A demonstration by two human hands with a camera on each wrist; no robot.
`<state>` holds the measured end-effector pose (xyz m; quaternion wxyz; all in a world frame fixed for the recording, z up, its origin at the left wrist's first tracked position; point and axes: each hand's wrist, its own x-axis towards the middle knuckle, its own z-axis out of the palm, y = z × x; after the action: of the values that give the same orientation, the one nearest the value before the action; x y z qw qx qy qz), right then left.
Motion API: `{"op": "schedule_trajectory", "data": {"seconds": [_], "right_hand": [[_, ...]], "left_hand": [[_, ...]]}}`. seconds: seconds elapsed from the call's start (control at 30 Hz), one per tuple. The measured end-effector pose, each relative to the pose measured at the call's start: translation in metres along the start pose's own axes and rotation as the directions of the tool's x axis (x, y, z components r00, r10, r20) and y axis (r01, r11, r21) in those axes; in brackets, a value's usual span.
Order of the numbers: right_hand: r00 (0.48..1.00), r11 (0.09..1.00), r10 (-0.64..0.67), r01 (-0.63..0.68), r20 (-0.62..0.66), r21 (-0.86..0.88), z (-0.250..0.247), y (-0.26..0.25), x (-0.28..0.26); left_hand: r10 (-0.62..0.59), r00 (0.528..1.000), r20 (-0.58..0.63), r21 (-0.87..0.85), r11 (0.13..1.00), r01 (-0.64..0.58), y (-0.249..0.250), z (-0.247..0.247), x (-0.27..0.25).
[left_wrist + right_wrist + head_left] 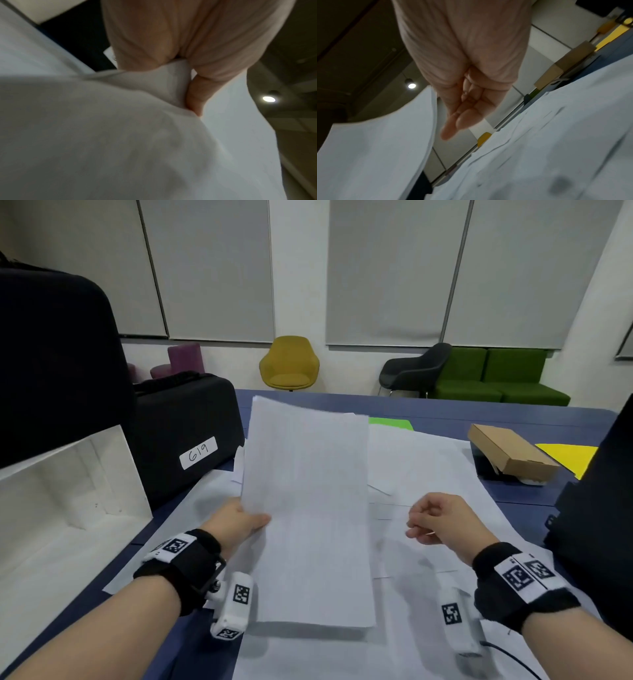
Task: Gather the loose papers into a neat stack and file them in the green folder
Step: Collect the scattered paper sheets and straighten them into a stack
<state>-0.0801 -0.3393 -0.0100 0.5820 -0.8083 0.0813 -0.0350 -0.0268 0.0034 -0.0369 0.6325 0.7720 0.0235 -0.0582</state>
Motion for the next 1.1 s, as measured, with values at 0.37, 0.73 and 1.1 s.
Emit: {"op": "schedule_trajectory", "data": {"seconds": [0.37, 0.73, 1.1], "right_hand": [[0.91, 0.58, 0.341, -0.4, -0.235, -0.71, -0.034, 0.03, 0.049], [0.892, 0.283, 0.424, -0.293, -0.155, -0.913, -0.027, 0.022, 0.05], [0.902, 0.289, 0.43, -0.11, 0.026, -0.951, -0.031, 0.028, 0.034]], "left_hand": [[-0.241, 0.97, 0.02, 0.413, 0.886, 0.211, -0.046, -0.027, 0.02], [-0.287, 0.956, 0.054, 0.252, 0.931, 0.265, -0.049, -0.031, 0.021], [-0.245, 0.968, 0.058, 0.303, 0.928, 0.217, -0.06, -0.036, 0.03]]}}
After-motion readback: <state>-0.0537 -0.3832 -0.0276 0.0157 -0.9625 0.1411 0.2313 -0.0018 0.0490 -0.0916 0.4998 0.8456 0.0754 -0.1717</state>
